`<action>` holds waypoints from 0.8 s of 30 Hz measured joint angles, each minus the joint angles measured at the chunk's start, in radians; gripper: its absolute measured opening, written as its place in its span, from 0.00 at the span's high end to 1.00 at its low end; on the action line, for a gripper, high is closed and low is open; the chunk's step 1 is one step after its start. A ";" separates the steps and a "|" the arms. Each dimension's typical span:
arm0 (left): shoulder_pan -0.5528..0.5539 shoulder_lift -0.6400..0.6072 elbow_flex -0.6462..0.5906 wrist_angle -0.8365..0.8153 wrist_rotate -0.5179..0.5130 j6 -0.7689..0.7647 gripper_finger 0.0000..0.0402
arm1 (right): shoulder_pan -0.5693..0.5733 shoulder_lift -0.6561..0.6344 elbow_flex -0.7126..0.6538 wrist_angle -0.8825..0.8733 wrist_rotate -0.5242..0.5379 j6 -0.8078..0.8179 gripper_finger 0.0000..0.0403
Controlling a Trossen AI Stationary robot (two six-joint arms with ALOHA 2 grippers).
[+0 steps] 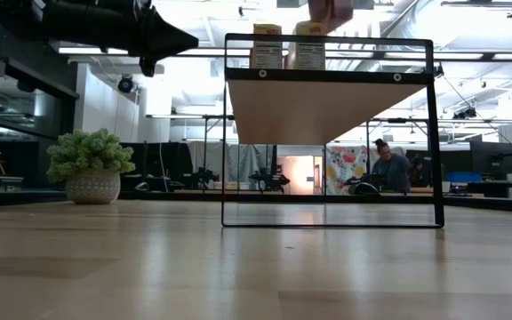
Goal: Stack cereal on shelf
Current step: Put the violet cereal box aligned with the other violet cereal box on the shelf
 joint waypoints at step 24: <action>0.000 0.000 0.000 -0.046 0.000 -0.044 1.00 | -0.552 0.002 -0.331 0.751 -0.554 -0.445 0.55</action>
